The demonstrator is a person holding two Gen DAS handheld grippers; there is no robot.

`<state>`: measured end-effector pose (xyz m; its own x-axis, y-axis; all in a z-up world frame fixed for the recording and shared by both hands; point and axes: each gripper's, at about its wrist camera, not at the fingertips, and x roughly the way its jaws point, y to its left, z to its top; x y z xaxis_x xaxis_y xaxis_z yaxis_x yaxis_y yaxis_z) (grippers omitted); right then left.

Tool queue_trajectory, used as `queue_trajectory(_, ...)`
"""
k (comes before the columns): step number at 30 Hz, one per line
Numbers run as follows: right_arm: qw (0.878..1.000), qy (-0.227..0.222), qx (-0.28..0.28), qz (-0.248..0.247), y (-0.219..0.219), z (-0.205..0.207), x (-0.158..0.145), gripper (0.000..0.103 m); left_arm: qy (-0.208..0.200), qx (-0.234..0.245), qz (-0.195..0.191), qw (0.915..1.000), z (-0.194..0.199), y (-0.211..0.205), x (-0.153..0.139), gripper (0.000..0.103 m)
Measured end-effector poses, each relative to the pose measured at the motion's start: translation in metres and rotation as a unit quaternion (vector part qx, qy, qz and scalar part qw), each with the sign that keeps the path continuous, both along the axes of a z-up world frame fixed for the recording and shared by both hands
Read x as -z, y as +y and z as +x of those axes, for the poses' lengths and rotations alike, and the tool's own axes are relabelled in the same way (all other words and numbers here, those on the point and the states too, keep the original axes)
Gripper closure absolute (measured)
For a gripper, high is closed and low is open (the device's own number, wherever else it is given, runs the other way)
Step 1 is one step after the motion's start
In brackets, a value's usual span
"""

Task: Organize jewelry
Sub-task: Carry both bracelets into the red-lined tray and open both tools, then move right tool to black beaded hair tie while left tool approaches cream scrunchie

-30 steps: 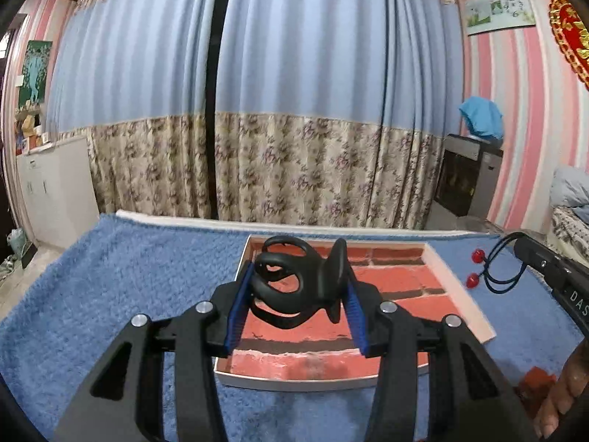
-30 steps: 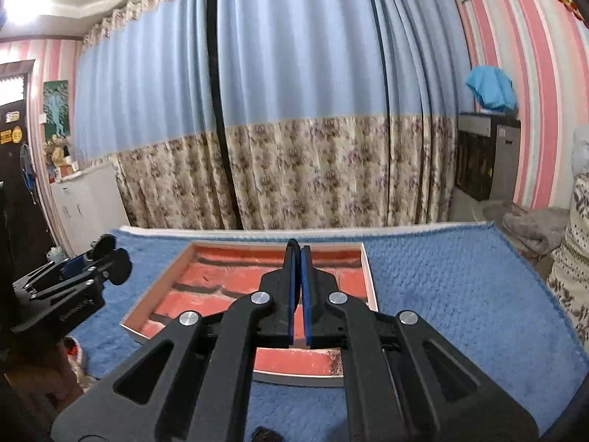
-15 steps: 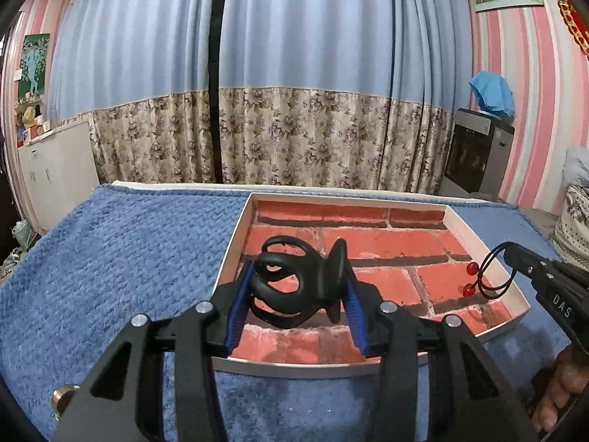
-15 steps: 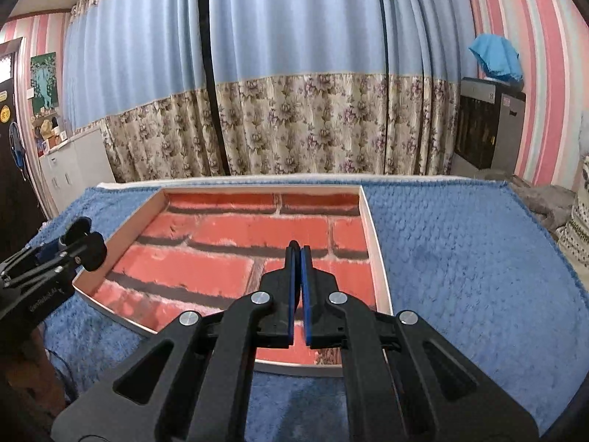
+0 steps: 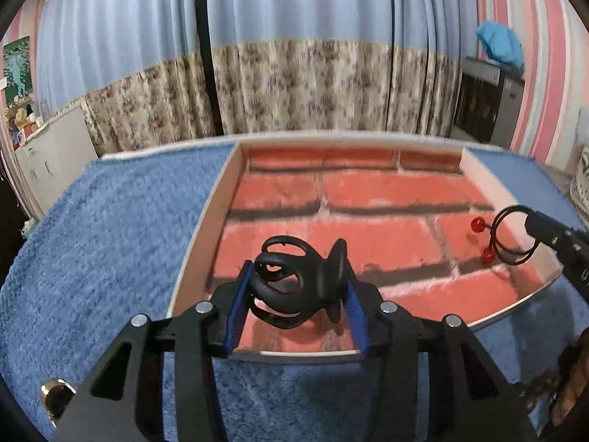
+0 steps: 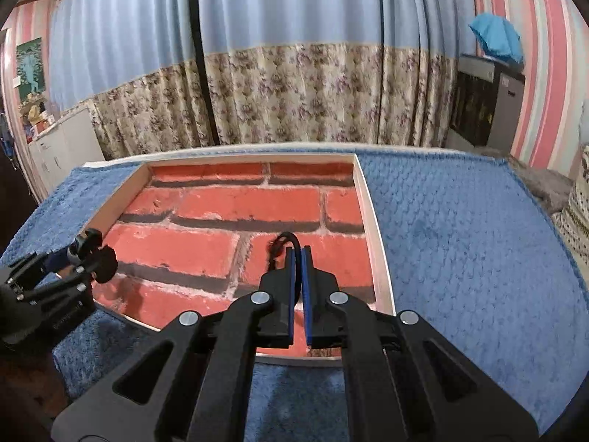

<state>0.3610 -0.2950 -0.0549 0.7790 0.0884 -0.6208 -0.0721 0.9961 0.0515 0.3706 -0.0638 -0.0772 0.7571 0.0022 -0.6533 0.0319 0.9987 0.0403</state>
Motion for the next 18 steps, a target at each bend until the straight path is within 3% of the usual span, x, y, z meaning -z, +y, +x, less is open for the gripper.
queue_trajectory(3, 1.000, 0.011, -0.001, -0.005, 0.002, 0.002, 0.004, 0.092, 0.021, 0.000, -0.006, 0.9998, 0.004, 0.004, 0.006, 0.056)
queue_trajectory(5, 1.000, 0.004, -0.002, -0.007, 0.003, 0.000, 0.002, 0.060, 0.031, 0.001, -0.016, 0.9994, 0.007, 0.006, 0.009, 0.048)
queue_trajectory(6, 1.000, 0.000, -0.003, -0.007, 0.004, -0.001, 0.001, 0.055, 0.029, -0.001, -0.018, 0.9994, 0.006, 0.007, 0.009, 0.043)
queue_trajectory(9, 1.000, -0.007, -0.002, 0.000, 0.004, -0.006, -0.003, 0.053, 0.026, 0.003, -0.034, 0.9991, 0.005, 0.011, 0.006, 0.041)
queue_trajectory(11, 1.000, -0.018, -0.001, 0.011, 0.001, -0.013, -0.012, 0.049, 0.033, 0.011, -0.067, 0.9972, 0.003, 0.017, -0.002, 0.041)
queue_trajectory(13, 0.999, -0.042, 0.000, 0.012, -0.003, -0.025, -0.029, 0.040, 0.004, 0.008, -0.092, 0.9957, -0.010, 0.031, -0.028, 0.035)
queue_trajectory(14, 0.998, -0.058, 0.000, 0.013, -0.006, -0.033, -0.041, 0.038, -0.015, 0.004, -0.088, 0.9960, -0.017, 0.038, -0.044, 0.026)
queue_trajectory(18, 0.993, -0.109, -0.008, 0.033, -0.027, -0.070, -0.079, 0.031, -0.063, -0.016, -0.087, 0.9940, -0.050, 0.073, -0.090, 0.024)
